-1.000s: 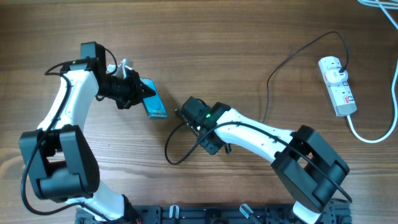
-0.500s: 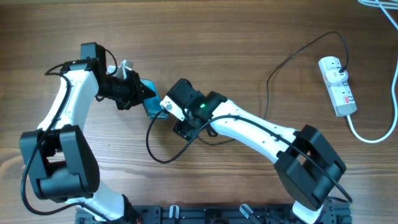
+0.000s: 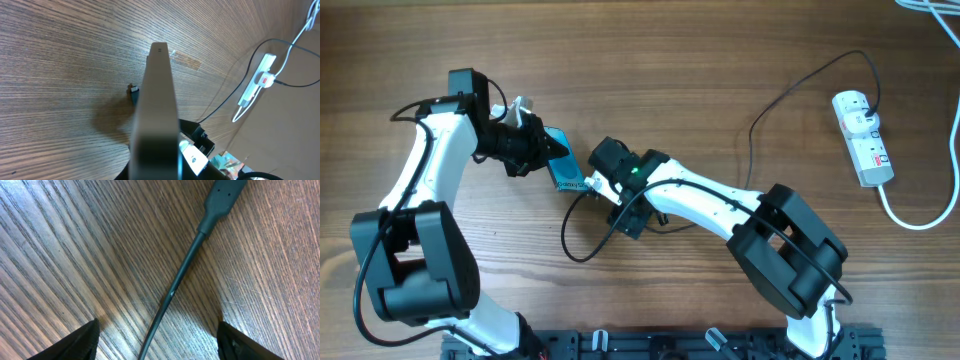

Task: Plug charger to phone and switch on socket
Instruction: 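Move the right gripper over the black cable's USB-C plug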

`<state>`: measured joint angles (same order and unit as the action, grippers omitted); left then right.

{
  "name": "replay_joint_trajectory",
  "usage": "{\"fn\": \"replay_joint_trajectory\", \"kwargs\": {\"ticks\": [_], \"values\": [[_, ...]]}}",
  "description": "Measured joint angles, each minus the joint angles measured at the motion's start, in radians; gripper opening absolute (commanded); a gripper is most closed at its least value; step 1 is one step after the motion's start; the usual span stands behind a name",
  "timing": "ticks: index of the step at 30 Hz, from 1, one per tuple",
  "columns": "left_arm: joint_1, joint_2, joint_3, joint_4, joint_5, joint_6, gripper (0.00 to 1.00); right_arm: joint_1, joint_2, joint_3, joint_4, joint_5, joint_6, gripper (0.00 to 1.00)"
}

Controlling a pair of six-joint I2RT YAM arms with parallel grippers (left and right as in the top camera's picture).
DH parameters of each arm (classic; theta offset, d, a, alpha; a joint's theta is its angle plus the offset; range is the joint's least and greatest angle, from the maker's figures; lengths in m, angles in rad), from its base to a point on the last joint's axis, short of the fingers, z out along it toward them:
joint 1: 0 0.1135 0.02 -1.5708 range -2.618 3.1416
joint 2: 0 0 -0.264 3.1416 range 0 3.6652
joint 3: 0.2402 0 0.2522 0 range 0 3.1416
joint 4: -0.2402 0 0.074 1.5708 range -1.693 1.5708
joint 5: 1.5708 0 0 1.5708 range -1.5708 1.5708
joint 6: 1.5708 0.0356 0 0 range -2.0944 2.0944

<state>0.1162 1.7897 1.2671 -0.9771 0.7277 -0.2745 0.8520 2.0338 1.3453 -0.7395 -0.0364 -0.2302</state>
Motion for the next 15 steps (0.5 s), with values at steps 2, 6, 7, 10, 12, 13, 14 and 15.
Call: {"fn": "replay_joint_trajectory", "kwargs": {"ticks": [2,6,7,10,12,13,14,15], "values": [[0.000,0.000,0.000,0.000,0.000,0.000,0.04,0.000,0.000,0.000,-0.002,0.000,-0.007,0.79],[0.000,0.000,0.000,-0.001,-0.004,0.000,0.04,0.000,0.001,0.002,-0.025,0.001,-0.050,0.83],[0.000,0.000,0.000,-0.002,-0.005,0.000,0.04,0.000,0.005,0.006,-0.041,0.009,-0.065,0.80],[0.000,0.000,0.000,-0.002,-0.006,0.000,0.04,0.002,0.017,0.024,-0.101,0.042,-0.089,0.49],[0.000,0.000,0.000,-0.002,-0.003,0.000,0.04,0.003,0.023,0.032,-0.137,0.054,-0.093,0.31],[0.000,0.000,0.000,-0.002,0.000,0.000,0.04,0.003,0.024,0.033,-0.150,0.056,-0.091,0.27],[0.000,0.000,0.000,-0.002,0.000,0.000,0.04,0.004,0.024,0.034,-0.166,0.060,-0.089,0.22],[0.000,0.000,0.000,-0.002,0.001,0.000,0.04,0.004,0.025,0.035,-0.179,0.065,-0.086,0.19]]}}
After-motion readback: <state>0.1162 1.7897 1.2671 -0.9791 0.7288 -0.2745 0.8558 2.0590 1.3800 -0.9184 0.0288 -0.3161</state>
